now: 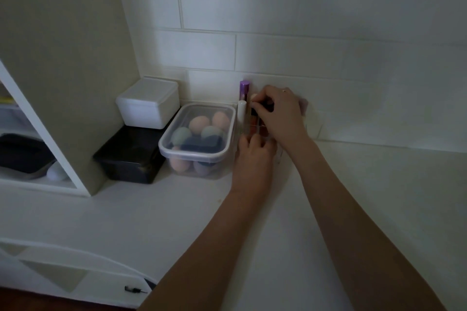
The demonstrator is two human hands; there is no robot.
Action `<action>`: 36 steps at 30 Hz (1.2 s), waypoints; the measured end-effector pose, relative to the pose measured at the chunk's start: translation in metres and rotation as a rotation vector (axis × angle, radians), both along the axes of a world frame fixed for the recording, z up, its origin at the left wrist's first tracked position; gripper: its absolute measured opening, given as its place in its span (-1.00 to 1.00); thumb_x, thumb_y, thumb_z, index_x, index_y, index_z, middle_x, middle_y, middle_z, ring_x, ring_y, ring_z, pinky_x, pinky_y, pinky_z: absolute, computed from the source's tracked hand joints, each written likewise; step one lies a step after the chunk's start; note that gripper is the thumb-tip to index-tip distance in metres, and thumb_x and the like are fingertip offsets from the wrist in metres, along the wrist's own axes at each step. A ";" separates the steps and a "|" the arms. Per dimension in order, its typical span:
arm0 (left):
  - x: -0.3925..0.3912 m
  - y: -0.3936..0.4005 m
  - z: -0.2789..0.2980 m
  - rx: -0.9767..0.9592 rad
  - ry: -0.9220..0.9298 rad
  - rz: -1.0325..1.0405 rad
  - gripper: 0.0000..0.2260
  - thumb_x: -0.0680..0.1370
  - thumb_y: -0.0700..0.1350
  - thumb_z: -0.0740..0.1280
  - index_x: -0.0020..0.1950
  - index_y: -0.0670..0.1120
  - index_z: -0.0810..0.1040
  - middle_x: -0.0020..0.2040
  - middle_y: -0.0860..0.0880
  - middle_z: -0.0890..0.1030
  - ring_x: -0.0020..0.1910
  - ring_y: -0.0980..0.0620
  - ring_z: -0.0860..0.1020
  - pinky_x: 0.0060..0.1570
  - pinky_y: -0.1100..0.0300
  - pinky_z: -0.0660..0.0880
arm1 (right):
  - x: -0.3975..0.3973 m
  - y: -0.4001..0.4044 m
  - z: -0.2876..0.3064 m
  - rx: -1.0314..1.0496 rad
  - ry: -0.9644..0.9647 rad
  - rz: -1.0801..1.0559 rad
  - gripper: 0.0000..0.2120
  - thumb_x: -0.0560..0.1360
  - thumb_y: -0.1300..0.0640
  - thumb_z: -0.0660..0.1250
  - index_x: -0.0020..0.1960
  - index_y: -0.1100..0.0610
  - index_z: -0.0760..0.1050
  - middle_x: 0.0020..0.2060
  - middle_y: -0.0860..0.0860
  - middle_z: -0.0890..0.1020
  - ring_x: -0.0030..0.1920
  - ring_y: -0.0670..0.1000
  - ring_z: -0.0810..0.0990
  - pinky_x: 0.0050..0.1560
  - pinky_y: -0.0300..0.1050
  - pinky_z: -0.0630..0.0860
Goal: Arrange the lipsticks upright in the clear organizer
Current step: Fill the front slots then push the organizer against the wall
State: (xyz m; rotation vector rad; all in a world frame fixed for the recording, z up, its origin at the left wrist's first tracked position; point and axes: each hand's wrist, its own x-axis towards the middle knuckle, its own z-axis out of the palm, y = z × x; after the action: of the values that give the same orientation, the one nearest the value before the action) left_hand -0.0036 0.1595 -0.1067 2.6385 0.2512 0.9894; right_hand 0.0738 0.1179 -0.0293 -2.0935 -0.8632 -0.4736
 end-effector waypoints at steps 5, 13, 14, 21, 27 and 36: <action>-0.001 0.000 0.002 -0.006 0.002 -0.018 -0.84 0.44 -0.31 0.34 0.00 -0.19 0.58 -0.07 -0.22 0.55 -0.02 -0.25 0.42 -0.17 -0.05 0.44 | -0.005 -0.004 0.003 -0.015 0.007 -0.031 -0.89 0.48 0.17 0.38 -0.04 0.20 0.60 -0.11 -0.01 0.66 0.00 0.00 0.46 -0.12 -0.75 -0.02; -0.001 0.000 0.002 -0.022 0.008 -0.018 -0.85 0.45 -0.31 0.34 -0.01 -0.18 0.59 -0.07 -0.20 0.55 -0.02 -0.23 0.41 -0.16 -0.05 0.44 | -0.004 -0.004 0.005 -0.016 0.037 -0.029 -0.85 0.46 0.16 0.40 -0.06 0.25 0.60 -0.18 -0.03 0.60 0.00 0.04 0.52 -0.14 -0.74 0.00; -0.001 0.000 0.002 -0.022 0.005 -0.017 -0.85 0.45 -0.31 0.34 -0.01 -0.18 0.59 -0.07 -0.20 0.55 -0.02 -0.23 0.42 -0.16 -0.05 0.45 | -0.004 -0.004 0.006 -0.009 0.036 -0.017 -0.85 0.45 0.17 0.41 -0.08 0.26 0.60 -0.18 0.00 0.63 -0.05 0.00 0.51 -0.14 -0.74 0.02; -0.002 0.000 0.002 -0.033 0.008 -0.015 -0.83 0.43 -0.31 0.35 0.00 -0.17 0.60 -0.03 -0.19 0.57 0.02 -0.24 0.41 -0.15 -0.08 0.49 | 0.002 0.008 0.011 0.150 0.007 0.071 -0.83 0.52 0.19 0.29 0.08 0.10 0.58 0.01 -0.02 0.63 0.04 -0.01 0.48 0.11 -0.44 0.30; -0.002 0.000 0.001 -0.029 0.019 -0.026 -0.84 0.46 -0.28 0.33 0.03 -0.18 0.58 0.01 -0.21 0.57 0.06 -0.26 0.39 -0.10 -0.09 0.48 | 0.017 0.030 0.017 0.087 -0.068 0.069 -0.72 0.53 0.21 0.22 0.19 0.07 0.56 0.13 0.05 0.62 0.16 0.08 0.52 0.28 -0.03 0.39; -0.001 -0.001 0.001 -0.020 -0.013 -0.011 -0.78 0.40 -0.38 0.34 -0.02 -0.16 0.61 -0.04 -0.18 0.59 0.00 -0.25 0.42 -0.14 -0.06 0.48 | 0.023 0.029 0.027 0.005 0.005 0.065 -0.84 0.50 0.14 0.33 -0.01 0.15 0.66 -0.05 0.07 0.71 -0.01 0.05 0.62 0.14 -0.07 0.48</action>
State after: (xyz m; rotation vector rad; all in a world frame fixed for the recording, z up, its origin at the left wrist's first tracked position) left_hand -0.0047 0.1584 -0.1062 2.6115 0.2423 0.9951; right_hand 0.0973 0.1472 -0.0021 -2.0551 -0.9234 -0.4357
